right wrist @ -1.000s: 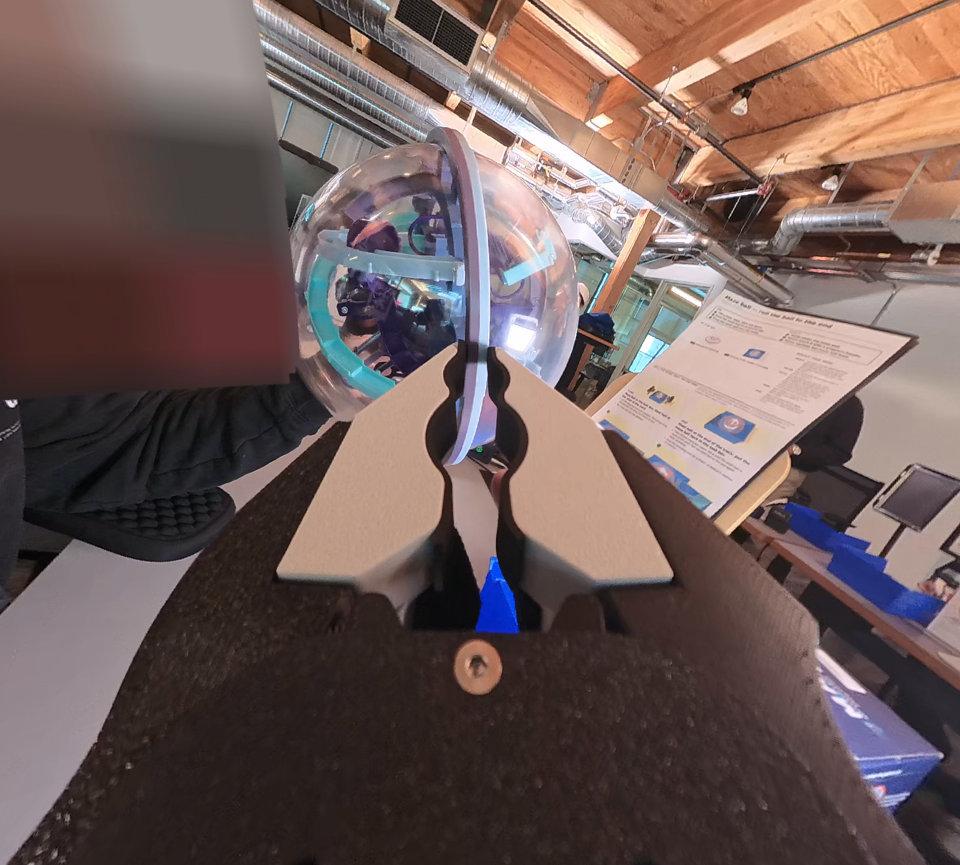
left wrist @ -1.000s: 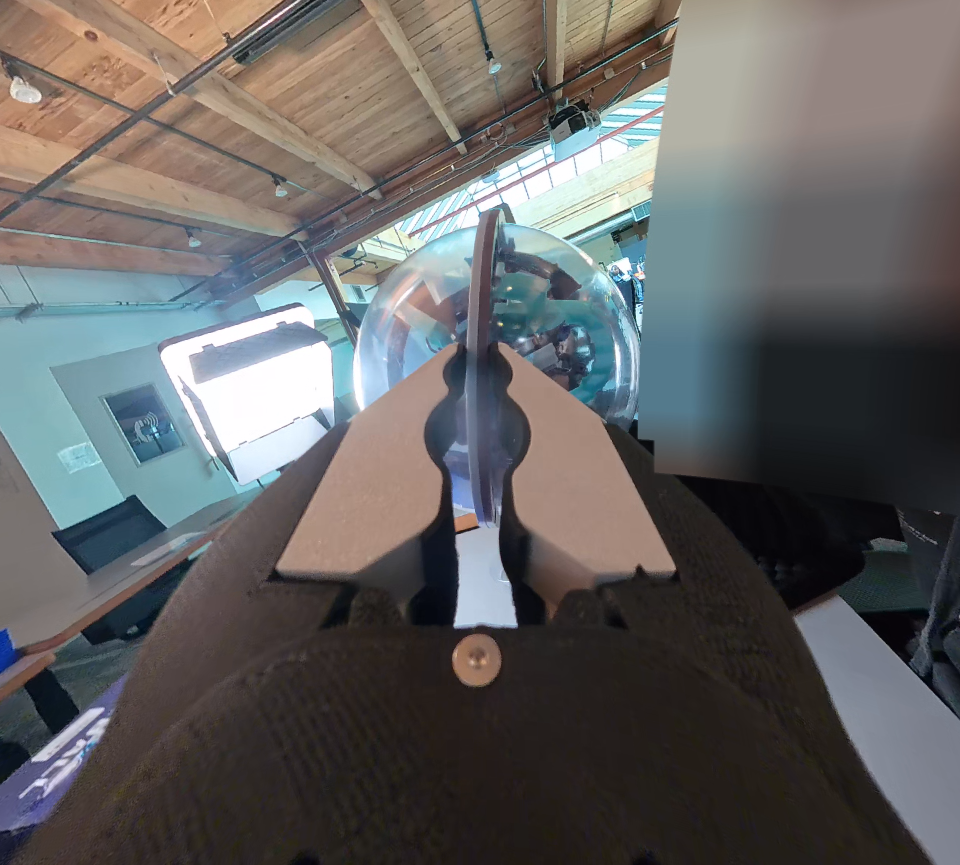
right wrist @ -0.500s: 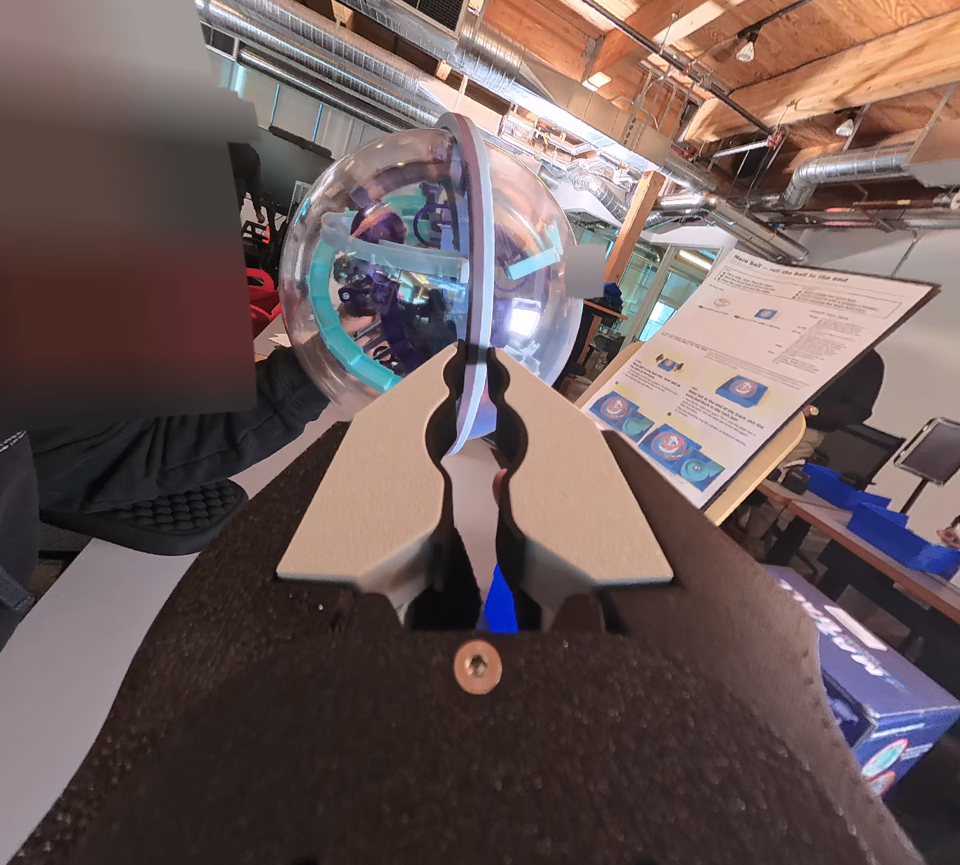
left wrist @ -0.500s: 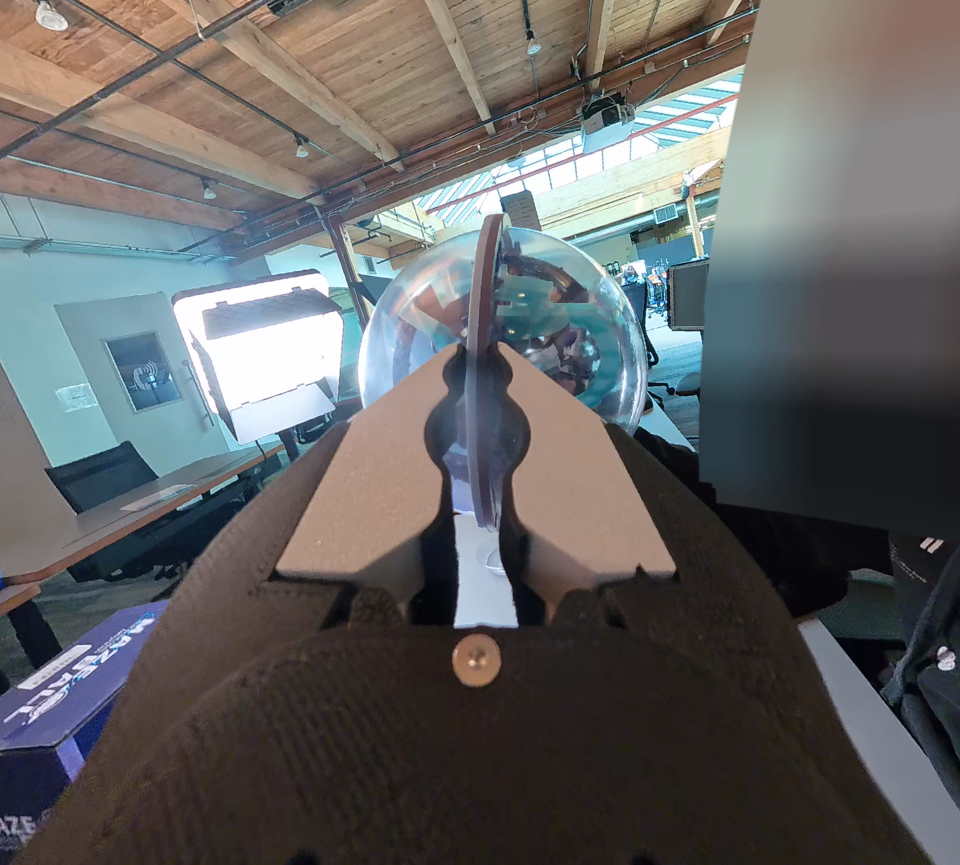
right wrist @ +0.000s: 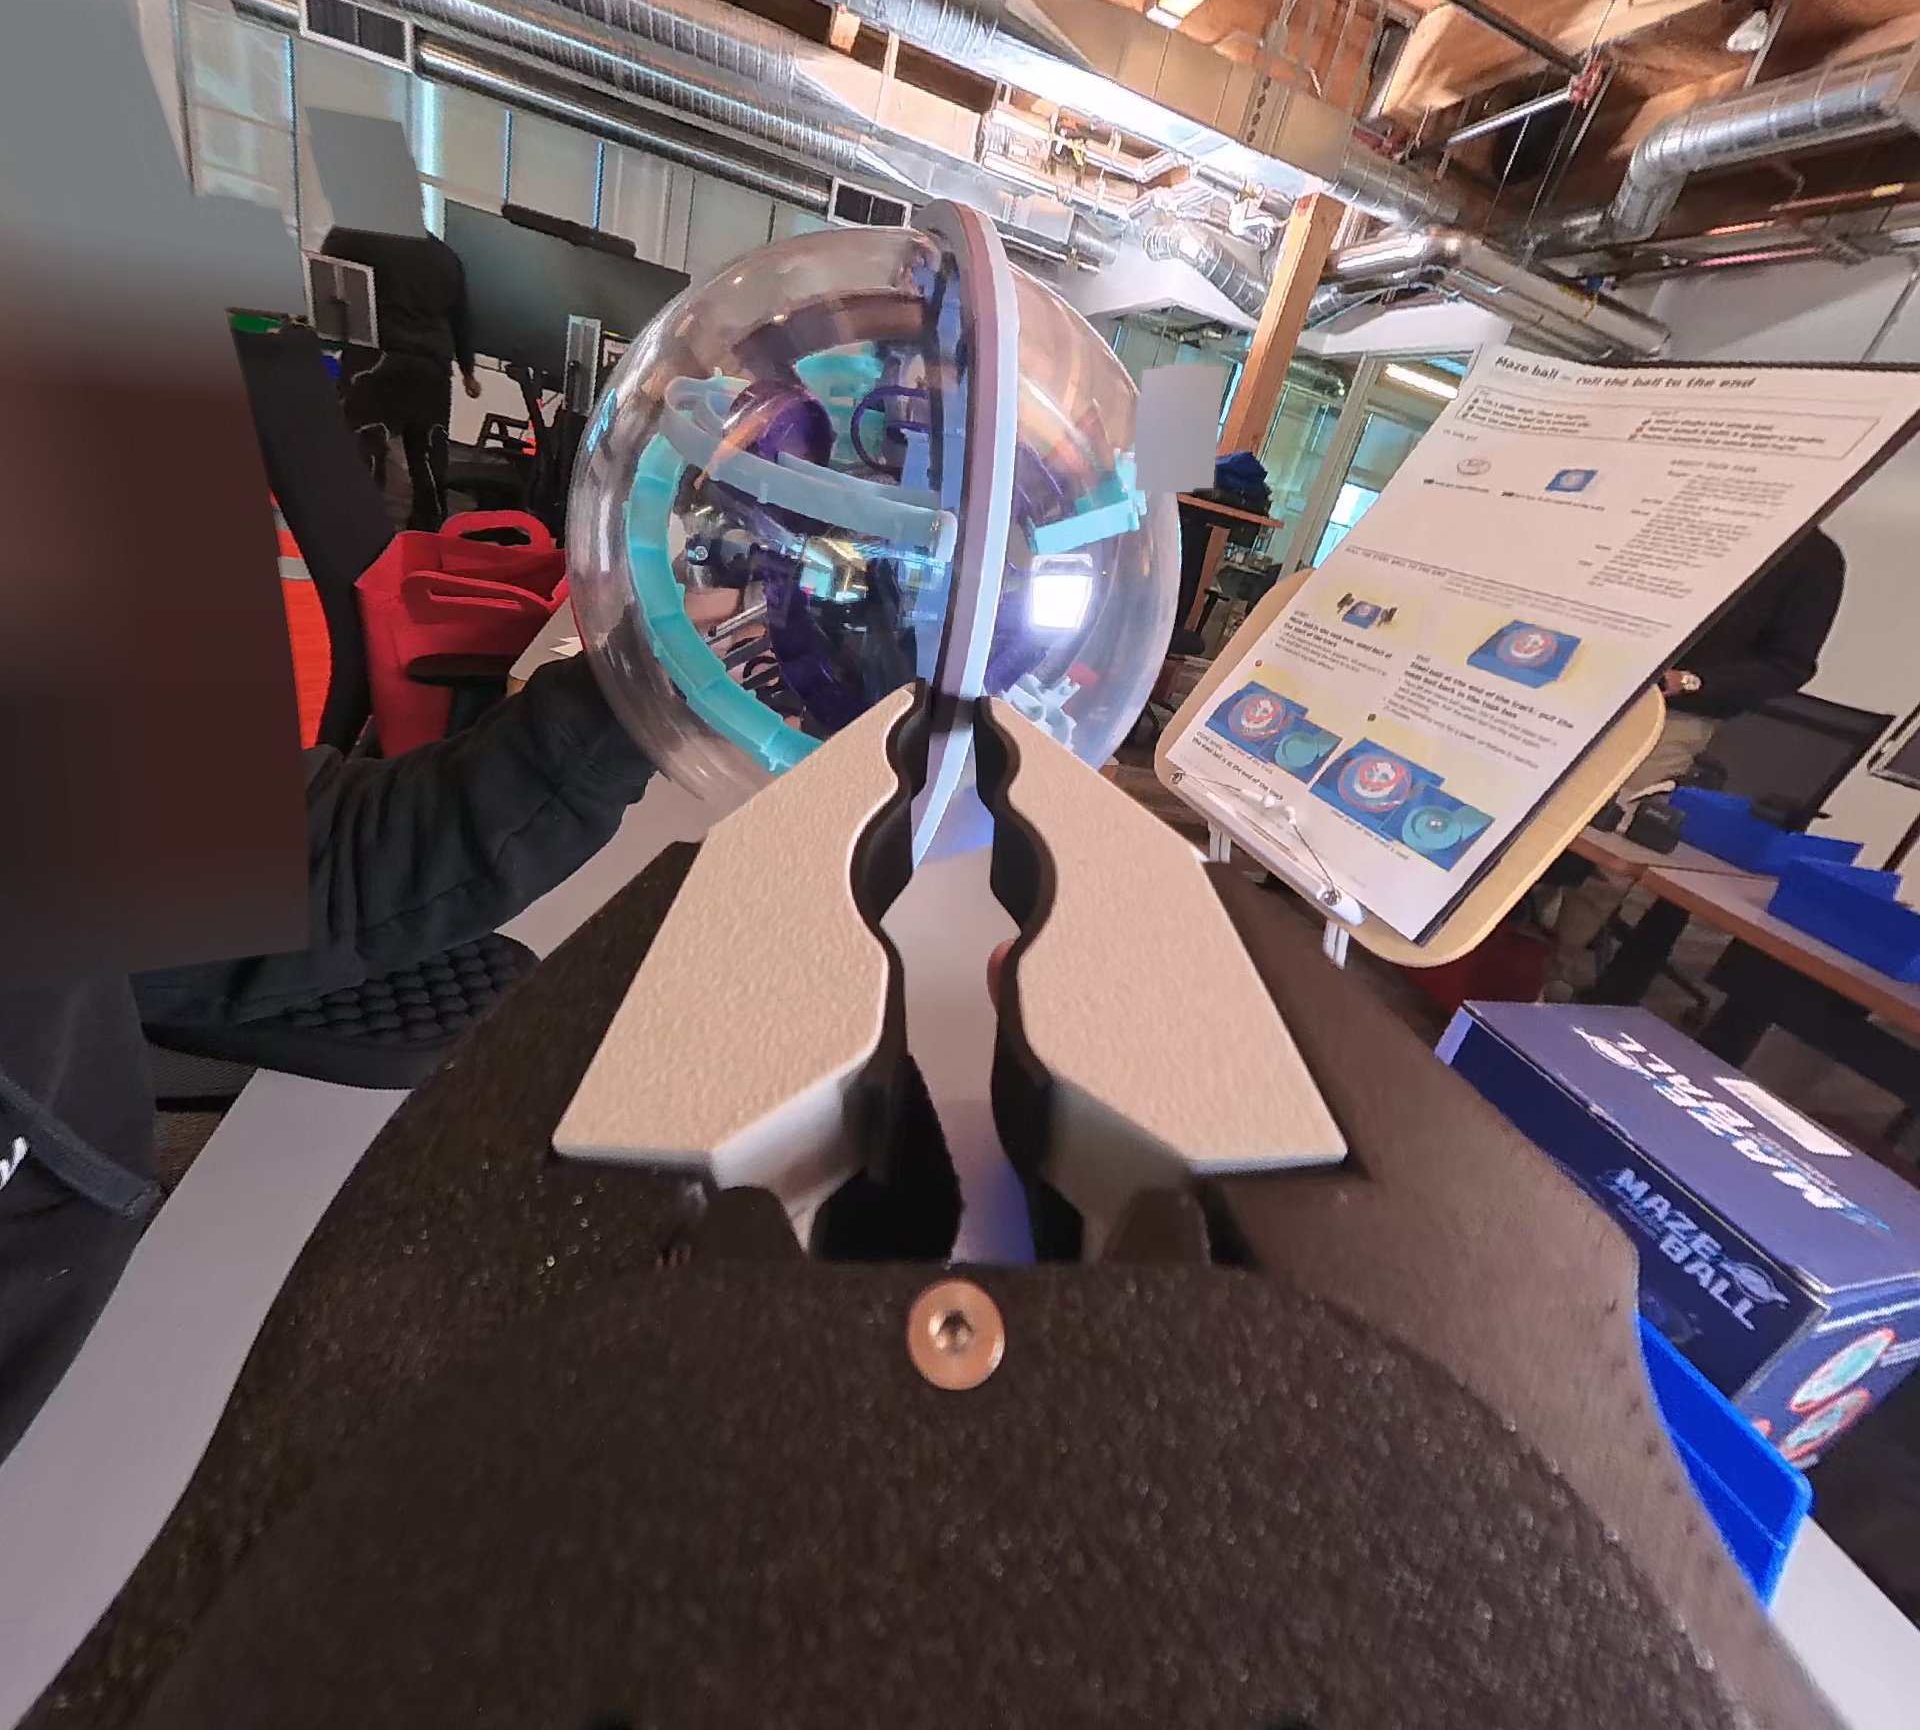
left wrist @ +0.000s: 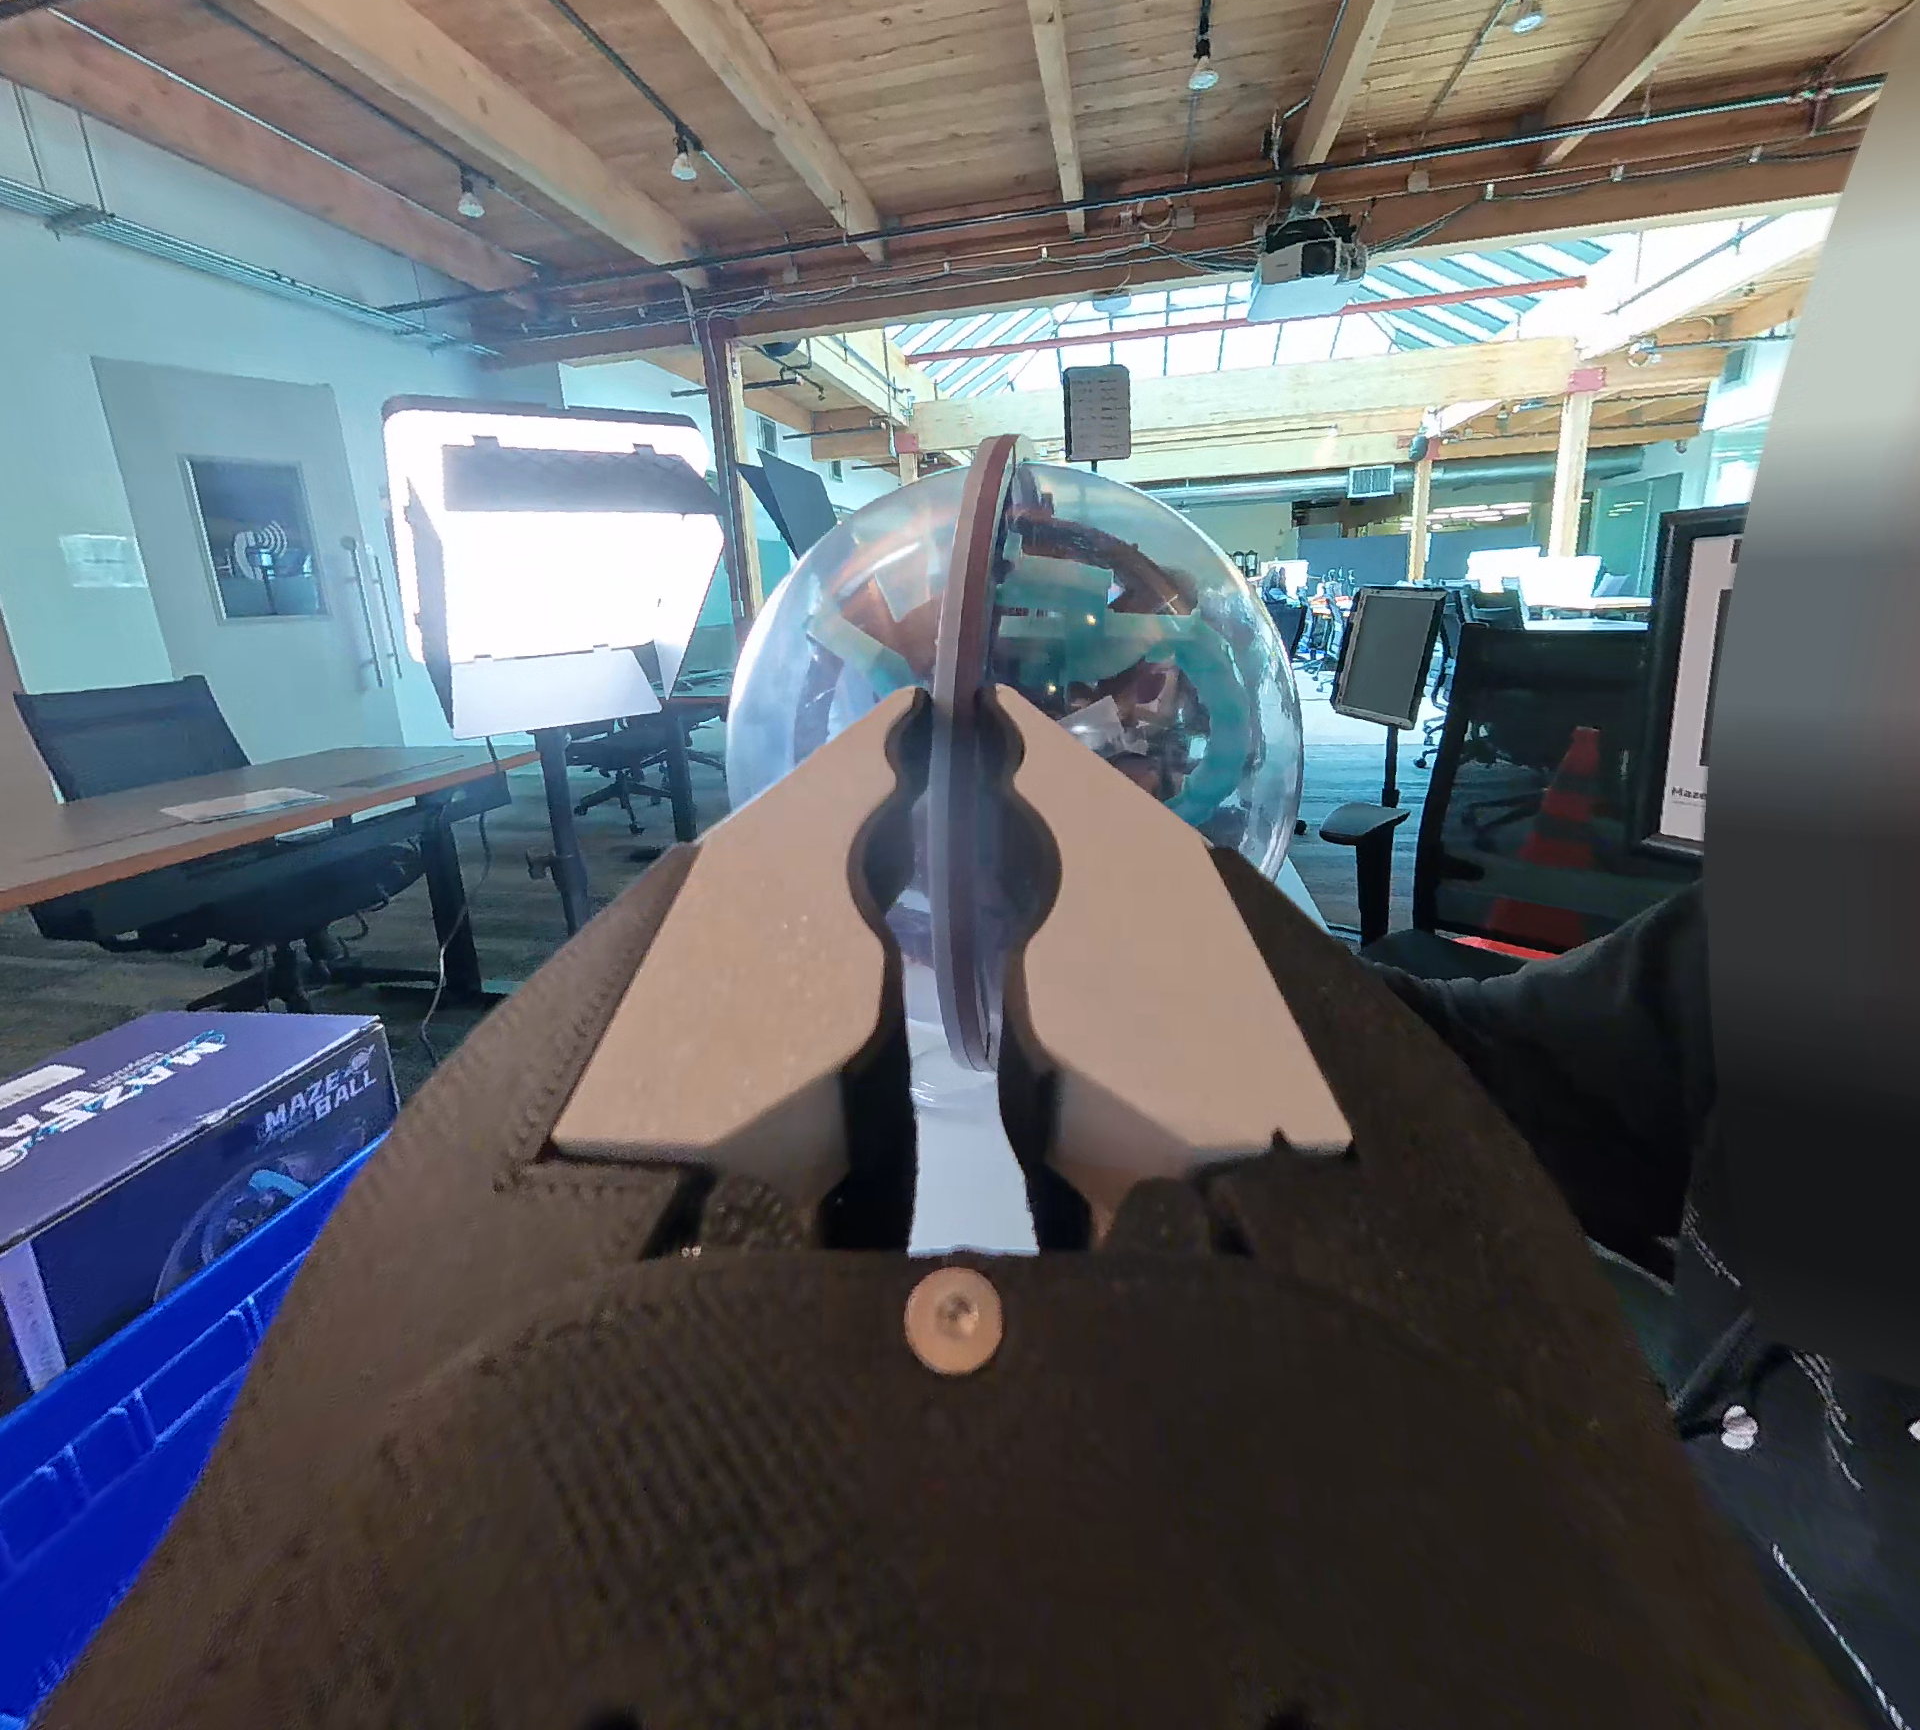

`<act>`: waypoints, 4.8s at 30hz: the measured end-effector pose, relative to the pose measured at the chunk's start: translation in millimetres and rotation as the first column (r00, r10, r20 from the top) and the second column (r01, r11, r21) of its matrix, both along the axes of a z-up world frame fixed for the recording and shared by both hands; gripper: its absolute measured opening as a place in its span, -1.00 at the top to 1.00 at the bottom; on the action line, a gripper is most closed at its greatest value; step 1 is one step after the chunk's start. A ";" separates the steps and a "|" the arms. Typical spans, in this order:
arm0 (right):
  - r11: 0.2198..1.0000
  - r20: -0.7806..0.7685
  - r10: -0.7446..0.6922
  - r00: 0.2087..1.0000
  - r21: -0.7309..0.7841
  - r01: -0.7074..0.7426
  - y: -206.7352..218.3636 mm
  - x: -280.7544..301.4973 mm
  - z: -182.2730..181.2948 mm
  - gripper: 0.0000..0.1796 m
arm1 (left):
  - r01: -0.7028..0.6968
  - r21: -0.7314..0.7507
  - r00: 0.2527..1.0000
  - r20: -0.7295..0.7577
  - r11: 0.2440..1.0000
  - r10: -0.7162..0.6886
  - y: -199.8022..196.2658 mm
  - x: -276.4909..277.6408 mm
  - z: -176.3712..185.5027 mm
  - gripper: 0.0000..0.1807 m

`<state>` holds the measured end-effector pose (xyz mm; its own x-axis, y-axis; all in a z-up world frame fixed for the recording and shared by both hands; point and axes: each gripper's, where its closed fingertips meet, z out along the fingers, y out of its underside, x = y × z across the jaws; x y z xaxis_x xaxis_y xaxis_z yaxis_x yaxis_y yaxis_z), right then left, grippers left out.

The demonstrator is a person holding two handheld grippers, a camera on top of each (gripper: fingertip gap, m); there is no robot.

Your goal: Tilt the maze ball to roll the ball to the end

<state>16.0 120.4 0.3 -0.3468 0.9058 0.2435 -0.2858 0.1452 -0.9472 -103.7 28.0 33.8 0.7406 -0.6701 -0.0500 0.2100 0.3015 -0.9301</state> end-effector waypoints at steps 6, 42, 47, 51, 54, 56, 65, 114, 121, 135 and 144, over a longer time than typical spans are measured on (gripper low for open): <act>1.000 0.029 -0.011 1.000 -0.017 0.012 3.4 -2.9 -2.5 0.94 | 0.002 -0.060 0.999 0.043 0.998 0.000 7.6 -6.3 -4.9 0.91; 0.452 0.479 0.608 0.633 -0.864 0.220 -37.6 15.6 -265.7 0.94 | 0.371 -0.796 0.890 0.452 0.478 0.060 20.4 -11.5 -276.1 0.92; 0.557 0.514 0.525 0.678 -0.810 0.182 -34.8 17.8 -262.5 0.92 | 0.403 -0.781 0.874 0.483 0.478 0.052 18.7 -10.3 -279.2 0.93; 0.885 0.549 0.171 0.818 -0.451 0.118 -25.7 24.1 -251.2 0.74 | 0.419 -0.774 0.866 0.498 0.475 0.049 18.8 -9.2 -280.3 0.92; 0.984 0.413 -0.173 0.894 0.036 0.174 -22.1 33.1 -241.9 0.73 | 0.429 -0.768 0.857 0.512 0.475 0.054 19.5 -10.3 -281.0 0.93; 0.911 0.303 -0.337 0.891 0.343 0.228 -24.6 37.0 -246.8 0.71 | 0.436 -0.765 0.852 0.521 0.474 0.058 20.8 -11.0 -281.4 0.93; 0.429 -0.114 -0.505 0.856 0.827 0.363 -37.3 25.0 -259.2 0.75 | 0.449 -0.757 0.833 0.547 0.474 0.085 28.6 -10.1 -280.0 0.93; 0.489 -0.019 -0.539 0.842 0.807 0.331 -29.4 14.9 -276.8 0.88 | -0.009 -0.505 0.985 -0.154 0.863 -0.079 21.2 39.9 -249.6 -0.14; 0.548 0.007 -0.504 0.864 0.775 0.313 -42.6 17.5 -273.8 0.90 | 0.077 -0.554 0.993 -0.036 0.829 -0.116 20.1 36.1 -248.5 -0.14; 0.740 0.227 -0.361 0.904 0.660 0.130 -74.4 22.9 -290.7 0.92 | 0.093 -0.648 0.994 0.011 0.756 -0.112 22.8 46.1 -238.0 -0.12; 0.830 0.383 -0.192 0.903 0.555 -0.059 -108.7 31.5 -293.4 0.91 | 0.123 -0.713 0.974 -0.047 0.691 -0.221 31.7 65.4 -233.9 -0.11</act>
<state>47.5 11.7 -293.1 -0.4704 0.6907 0.5493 0.1355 0.6716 -0.7284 -38.3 59.7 -200.1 0.6296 -0.6612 0.4079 0.0648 -0.4786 -0.8757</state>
